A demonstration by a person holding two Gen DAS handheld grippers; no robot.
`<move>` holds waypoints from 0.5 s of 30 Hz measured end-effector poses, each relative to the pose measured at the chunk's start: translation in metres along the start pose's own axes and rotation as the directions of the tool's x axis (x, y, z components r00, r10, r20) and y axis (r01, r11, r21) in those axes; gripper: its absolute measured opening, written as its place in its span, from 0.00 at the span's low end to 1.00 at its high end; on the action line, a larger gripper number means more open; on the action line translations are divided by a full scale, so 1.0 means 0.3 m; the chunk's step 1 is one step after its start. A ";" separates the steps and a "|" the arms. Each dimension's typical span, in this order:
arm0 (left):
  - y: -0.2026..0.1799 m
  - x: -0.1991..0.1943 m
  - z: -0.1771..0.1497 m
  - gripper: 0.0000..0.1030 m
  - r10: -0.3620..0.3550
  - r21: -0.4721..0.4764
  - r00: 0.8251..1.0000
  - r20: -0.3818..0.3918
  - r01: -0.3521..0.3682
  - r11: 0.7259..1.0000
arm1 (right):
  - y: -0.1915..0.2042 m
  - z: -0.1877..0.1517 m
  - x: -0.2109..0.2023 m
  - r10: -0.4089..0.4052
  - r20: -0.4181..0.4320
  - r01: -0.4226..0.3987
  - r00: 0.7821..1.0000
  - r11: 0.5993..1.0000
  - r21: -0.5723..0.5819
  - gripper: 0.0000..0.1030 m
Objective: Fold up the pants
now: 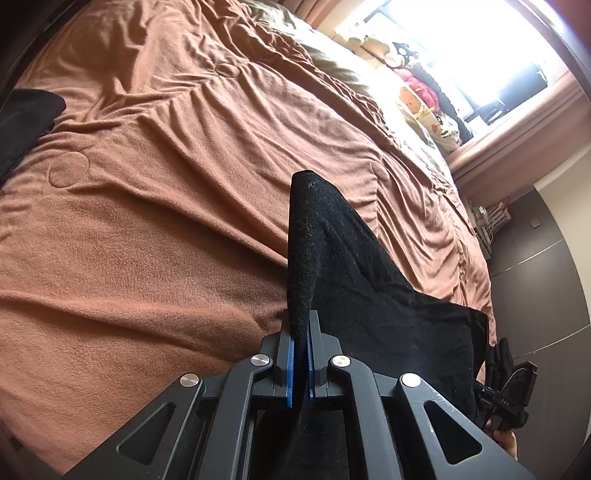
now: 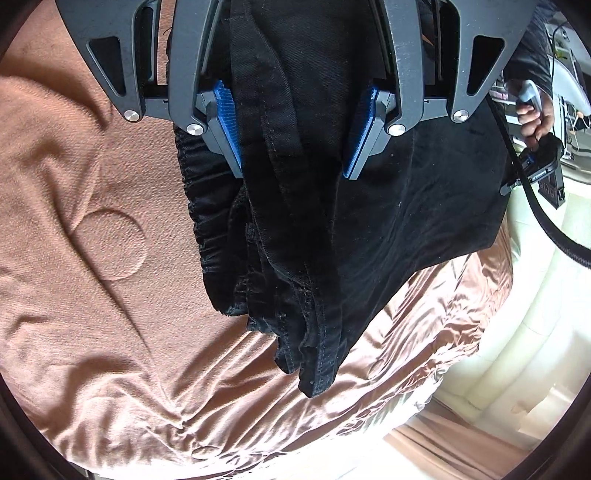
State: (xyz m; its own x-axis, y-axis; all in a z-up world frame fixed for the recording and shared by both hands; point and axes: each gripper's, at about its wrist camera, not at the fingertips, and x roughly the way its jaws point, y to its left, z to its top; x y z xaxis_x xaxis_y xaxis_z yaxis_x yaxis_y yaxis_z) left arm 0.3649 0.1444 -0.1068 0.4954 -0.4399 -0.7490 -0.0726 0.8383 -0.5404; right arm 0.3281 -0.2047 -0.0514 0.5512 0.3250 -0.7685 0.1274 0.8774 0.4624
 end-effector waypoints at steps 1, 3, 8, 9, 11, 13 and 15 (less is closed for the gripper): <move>0.011 -0.005 0.004 0.05 -0.002 -0.005 1.000 0.003 0.002 1.000 | 0.011 0.001 0.010 0.001 -0.003 -0.001 1.000 1.000 -0.001 0.50; 0.031 -0.011 0.007 0.05 -0.007 -0.015 1.000 0.006 0.007 1.000 | 0.028 -0.004 0.020 0.004 -0.008 -0.004 1.000 1.000 -0.002 0.50; 0.059 0.026 -0.013 0.07 0.022 -0.028 0.999 -0.035 -0.023 0.999 | 0.038 -0.007 0.025 -0.052 -0.005 0.051 0.999 0.998 -0.024 0.50; 0.066 0.032 -0.021 0.09 0.049 -0.032 0.998 -0.037 -0.050 0.998 | 0.037 -0.009 0.020 -0.073 -0.002 0.072 0.997 0.997 -0.022 0.50; 0.083 0.037 -0.039 0.09 0.092 -0.040 0.995 -0.038 -0.094 0.995 | 0.019 -0.016 0.010 -0.126 0.000 0.126 0.992 0.992 -0.025 0.50; 0.101 0.036 -0.061 0.17 0.096 -0.047 0.994 -0.042 -0.098 0.994 | 0.008 -0.022 0.002 -0.176 0.003 0.176 0.984 0.984 -0.027 0.50; 0.112 0.030 -0.086 0.21 0.092 -0.047 0.995 -0.044 -0.094 0.994 | -0.010 -0.032 -0.013 -0.174 0.005 0.174 0.985 0.985 -0.015 0.50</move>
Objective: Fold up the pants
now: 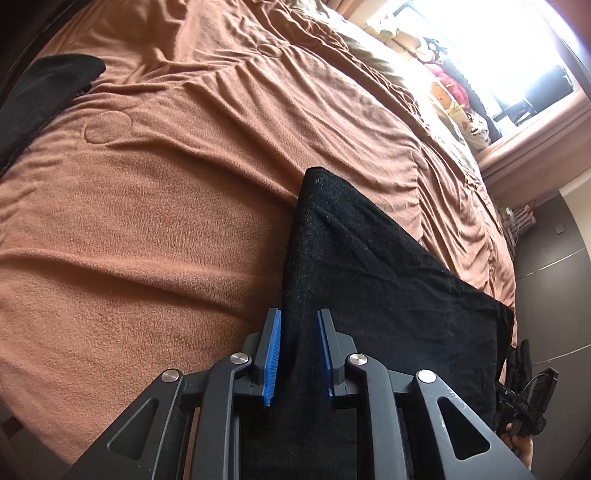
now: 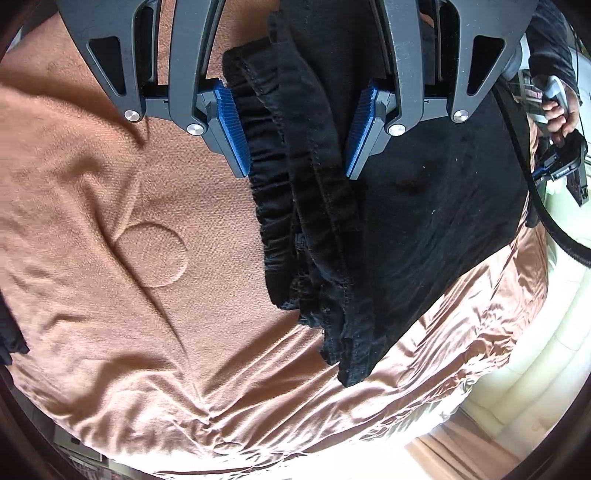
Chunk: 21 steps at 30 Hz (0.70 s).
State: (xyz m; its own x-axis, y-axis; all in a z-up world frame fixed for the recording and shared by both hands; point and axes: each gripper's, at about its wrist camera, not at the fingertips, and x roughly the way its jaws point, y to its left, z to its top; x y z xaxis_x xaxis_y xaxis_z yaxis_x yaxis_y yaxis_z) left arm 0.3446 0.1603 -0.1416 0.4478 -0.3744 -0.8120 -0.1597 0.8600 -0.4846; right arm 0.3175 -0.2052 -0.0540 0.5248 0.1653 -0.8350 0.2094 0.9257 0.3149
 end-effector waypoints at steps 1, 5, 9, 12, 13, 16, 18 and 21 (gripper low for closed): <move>0.007 -0.009 -0.011 0.21 0.002 0.004 1.000 0.001 -0.002 1.000 | 0.002 -0.004 -0.008 -0.005 0.004 0.005 1.000 1.000 -0.001 0.50; 0.028 -0.039 -0.059 0.33 0.005 0.004 1.000 0.005 -0.005 1.000 | -0.001 -0.028 -0.044 -0.052 0.024 0.052 0.998 0.998 -0.019 0.50; 0.057 -0.054 -0.117 0.36 0.008 0.003 1.000 -0.015 -0.008 1.000 | 0.011 -0.078 -0.104 -0.021 0.041 0.022 0.999 1.000 -0.017 0.50; 0.085 -0.064 -0.162 0.36 0.004 -0.015 1.000 -0.027 -0.004 1.000 | 0.032 -0.107 -0.151 -0.009 0.070 0.012 0.997 0.999 -0.044 0.50; 0.096 -0.070 -0.177 0.36 -0.002 -0.024 1.000 -0.028 0.001 1.000 | 0.039 -0.113 -0.162 -0.004 0.078 0.008 0.997 0.999 -0.049 0.50; 0.116 -0.089 -0.213 0.37 -0.019 -0.043 0.999 -0.028 0.018 0.999 | 0.067 -0.140 -0.193 0.015 0.102 -0.009 0.995 0.998 -0.068 0.50; 0.124 -0.099 -0.235 0.38 -0.029 -0.051 0.999 -0.027 0.028 0.998 | 0.079 -0.156 -0.210 0.027 0.116 -0.017 0.993 0.996 -0.086 0.50; 0.126 -0.106 -0.259 0.38 -0.040 -0.057 0.999 -0.030 0.038 0.998 | 0.122 -0.172 -0.217 0.058 0.120 -0.045 0.991 0.993 -0.113 0.50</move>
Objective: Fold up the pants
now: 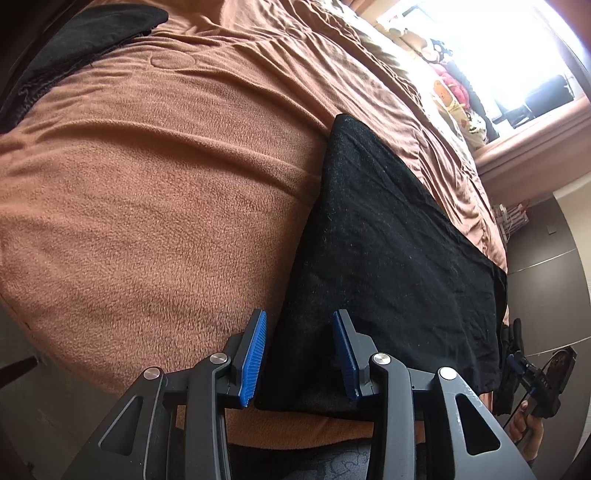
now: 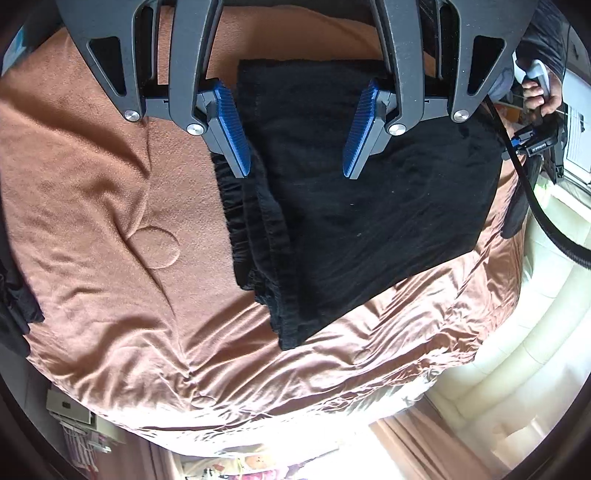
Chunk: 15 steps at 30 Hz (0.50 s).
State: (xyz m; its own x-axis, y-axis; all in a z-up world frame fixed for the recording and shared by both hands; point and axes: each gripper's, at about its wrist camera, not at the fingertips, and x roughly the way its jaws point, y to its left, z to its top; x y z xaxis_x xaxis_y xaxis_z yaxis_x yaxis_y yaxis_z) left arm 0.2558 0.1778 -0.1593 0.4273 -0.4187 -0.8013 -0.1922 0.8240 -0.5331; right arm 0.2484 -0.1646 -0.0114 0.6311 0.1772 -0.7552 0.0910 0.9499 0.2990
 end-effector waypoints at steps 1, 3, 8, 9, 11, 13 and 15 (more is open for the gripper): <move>0.003 -0.003 -0.008 0.38 -0.005 -0.005 1.000 -0.001 0.005 1.000 | 0.017 -0.004 0.004 0.011 0.000 -0.011 1.000 1.000 -0.010 0.50; 0.008 -0.010 -0.021 0.39 -0.014 -0.011 1.000 0.001 0.014 1.000 | 0.048 -0.003 0.021 0.029 -0.007 -0.029 1.000 0.999 -0.028 0.50; 0.017 0.000 -0.048 0.42 -0.024 -0.019 1.000 -0.011 0.024 1.000 | 0.127 -0.011 0.099 0.059 -0.040 -0.061 0.997 0.996 -0.066 0.50; 0.022 0.001 -0.052 0.44 -0.030 -0.023 1.000 -0.011 0.029 0.999 | 0.141 -0.014 0.114 0.069 -0.047 -0.072 0.997 0.995 -0.069 0.50; 0.030 0.003 -0.062 0.45 -0.045 -0.032 0.999 -0.009 0.045 0.998 | 0.173 -0.018 0.145 0.081 -0.065 -0.086 0.995 0.993 -0.082 0.50; 0.036 0.009 -0.063 0.45 -0.057 -0.038 0.998 -0.005 0.056 0.998 | 0.201 -0.015 0.185 0.086 -0.082 -0.094 0.993 0.991 -0.095 0.50; 0.040 0.014 -0.064 0.45 -0.067 -0.045 0.998 -0.003 0.067 0.997 | 0.233 -0.005 0.219 0.092 -0.097 -0.102 0.991 0.989 -0.109 0.50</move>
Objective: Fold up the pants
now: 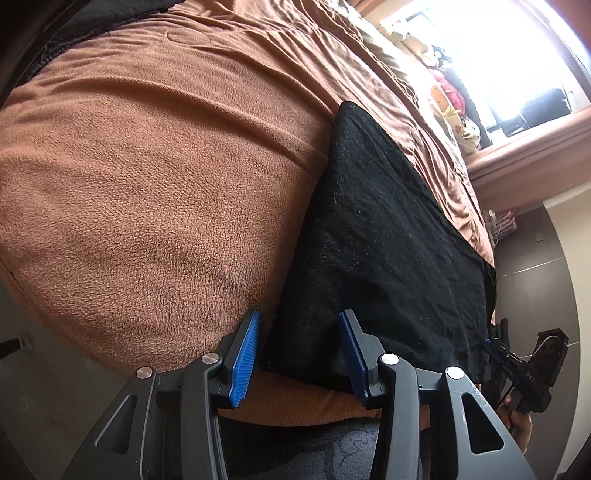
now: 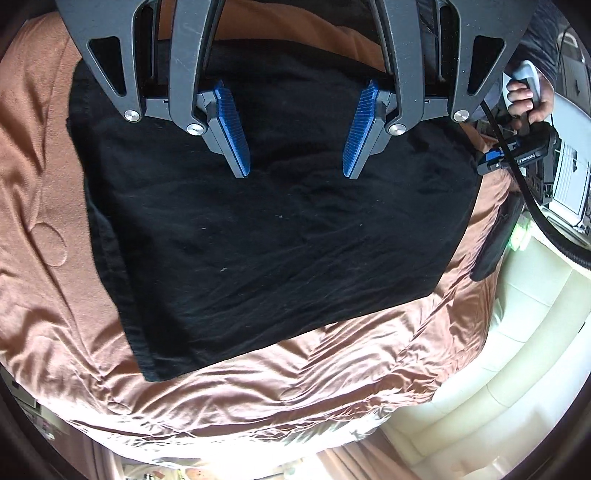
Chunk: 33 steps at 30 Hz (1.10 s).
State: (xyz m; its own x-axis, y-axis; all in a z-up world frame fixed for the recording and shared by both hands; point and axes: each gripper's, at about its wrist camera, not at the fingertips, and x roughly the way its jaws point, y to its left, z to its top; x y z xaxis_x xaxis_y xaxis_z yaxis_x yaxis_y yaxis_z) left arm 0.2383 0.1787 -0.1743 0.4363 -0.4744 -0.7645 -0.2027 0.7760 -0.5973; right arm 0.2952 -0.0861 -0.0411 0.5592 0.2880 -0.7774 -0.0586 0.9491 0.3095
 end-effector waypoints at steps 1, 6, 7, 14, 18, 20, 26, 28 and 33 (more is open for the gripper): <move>0.001 0.001 0.001 0.45 -0.008 -0.003 1.000 0.002 0.008 1.000 | 0.016 0.003 0.018 0.006 -0.007 -0.006 1.000 1.000 -0.008 0.50; -0.009 0.002 0.008 0.45 -0.049 -0.013 0.999 0.008 0.049 0.999 | 0.093 0.034 0.113 0.028 -0.035 -0.029 0.999 0.999 -0.044 0.50; -0.015 0.001 0.008 0.45 -0.051 -0.010 0.999 0.007 0.051 0.999 | 0.111 0.038 0.129 0.034 -0.038 -0.036 0.999 0.998 -0.053 0.50; -0.028 -0.025 0.010 0.45 -0.091 -0.007 0.995 0.042 0.091 0.996 | 0.189 0.064 0.236 0.045 -0.060 -0.050 0.997 0.995 -0.089 0.18; 0.005 0.003 0.010 0.45 -0.096 -0.050 0.995 0.040 0.098 0.994 | 0.202 0.038 0.293 0.049 -0.098 -0.060 0.994 0.993 -0.105 0.13; 0.023 0.020 0.006 0.45 -0.110 -0.076 0.993 0.039 0.112 0.991 | 0.203 0.017 0.315 0.052 -0.113 -0.065 0.992 0.992 -0.111 0.13; 0.023 0.047 0.025 0.48 -0.130 -0.106 0.990 0.055 0.135 0.985 | 0.205 -0.026 0.338 0.051 -0.129 -0.067 0.990 0.990 -0.122 0.13; 0.013 0.045 0.027 0.48 -0.122 -0.096 0.991 0.053 0.126 0.987 | 0.207 -0.042 0.327 0.051 -0.134 -0.068 0.990 0.990 -0.126 0.13; -0.003 -0.009 0.013 0.17 -0.157 -0.069 0.985 0.075 0.162 0.984 | 0.207 -0.054 0.317 0.051 -0.145 -0.071 0.988 0.989 -0.131 0.13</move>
State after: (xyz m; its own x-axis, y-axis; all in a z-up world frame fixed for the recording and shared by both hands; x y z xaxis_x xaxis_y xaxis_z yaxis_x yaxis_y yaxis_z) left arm 0.2407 0.1808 -0.1709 0.5270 -0.5577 -0.6413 -0.1898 0.6583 -0.7284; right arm 0.3313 0.0022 -0.1046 0.4297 0.3519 -0.8316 -0.2062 0.9348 0.2891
